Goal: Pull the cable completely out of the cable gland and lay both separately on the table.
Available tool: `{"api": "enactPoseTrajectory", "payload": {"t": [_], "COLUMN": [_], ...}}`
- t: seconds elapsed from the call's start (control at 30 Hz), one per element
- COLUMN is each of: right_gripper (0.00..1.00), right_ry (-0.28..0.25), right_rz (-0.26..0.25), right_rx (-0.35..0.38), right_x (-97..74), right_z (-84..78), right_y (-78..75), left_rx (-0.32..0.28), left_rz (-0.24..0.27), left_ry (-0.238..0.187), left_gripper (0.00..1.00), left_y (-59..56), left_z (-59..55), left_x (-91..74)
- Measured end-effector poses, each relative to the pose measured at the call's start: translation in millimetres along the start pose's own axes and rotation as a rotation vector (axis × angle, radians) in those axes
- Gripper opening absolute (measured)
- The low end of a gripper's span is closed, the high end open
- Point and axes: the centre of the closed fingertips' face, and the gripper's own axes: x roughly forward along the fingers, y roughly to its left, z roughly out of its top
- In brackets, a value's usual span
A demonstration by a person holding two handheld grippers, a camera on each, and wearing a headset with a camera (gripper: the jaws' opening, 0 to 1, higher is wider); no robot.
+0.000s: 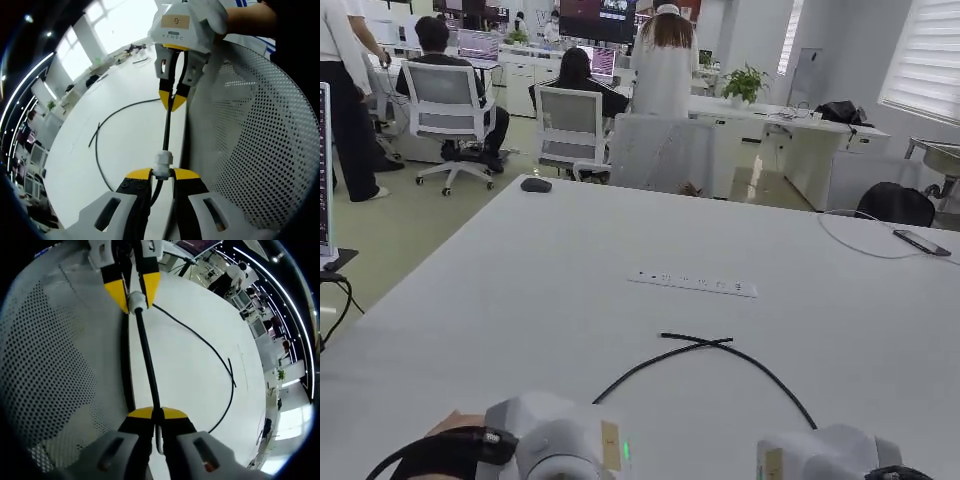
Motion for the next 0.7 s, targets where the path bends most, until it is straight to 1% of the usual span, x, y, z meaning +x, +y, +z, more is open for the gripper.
{"api": "enactPoseTrajectory", "payload": {"t": [0.07, 0.17, 0.2, 0.3, 0.37, 0.4, 0.43, 0.47, 0.5, 0.53, 0.6, 0.7], "right_gripper": [0.06, 0.16, 0.17, 0.19, 0.20, 0.20, 0.19, 0.19, 0.18, 0.18, 0.17, 0.11], "right_ry": [0.015, 0.023, 0.018, -0.072, -0.155, -0.214, -0.245, -0.290, -0.310, -0.312, -0.309, -0.299], "right_rz": [0.017, 0.018, 0.023, 0.044, 0.069, 0.088, 0.098, 0.109, 0.115, 0.119, 0.117, 0.101], "right_rx": [0.016, -0.012, -0.015, 0.014, 0.034, 0.047, 0.063, 0.073, 0.086, 0.085, 0.078, 0.038], "right_x": [1.6, 1.6, 0.7, -1.2, -4.7, -7.3, -8.7, -10.7, -11.2, -11.4, -10.0, -8.7], "right_z": [-2.1, 3.2, 6.5, 31.6, 54.2, 69.3, 77.9, 89.6, 95.6, 99.7, 104.2, 108.8], "right_y": [2.8, 7.0, 8.5, 13.1, 18.3, 22.6, 25.0, 27.4, 28.6, 29.0, 29.1, 28.0], "left_rx": [0.001, 0.010, 0.010, 0.012, 0.013, 0.012, 0.011, 0.013, 0.016, 0.016, 0.017, 0.025], "left_rz": [-0.003, -0.002, -0.002, -0.003, -0.002, -0.003, -0.005, -0.005, -0.004, -0.003, -0.003, -0.001], "left_ry": [0.003, 0.016, 0.016, 0.011, 0.012, 0.013, 0.013, 0.013, 0.013, 0.013, 0.013, 0.014], "left_gripper": [0.16, 0.16, 0.16, 0.16, 0.16, 0.16, 0.16, 0.16, 0.16, 0.16, 0.16, 0.16], "left_y": [-0.7, -0.9, -1.0, -1.1, -0.8, -1.0, -1.2, -1.2, -0.9, -1.0, -1.0, -1.2], "left_z": [-0.1, -2.0, -2.0, -0.4, -0.5, -0.9, -1.0, -0.8, -0.6, -0.3, -0.4, -0.1], "left_x": [0.5, 0.9, 0.9, 0.9, 0.9, 1.0, 1.1, 1.1, 1.1, 1.0, 1.0, 0.8]}}
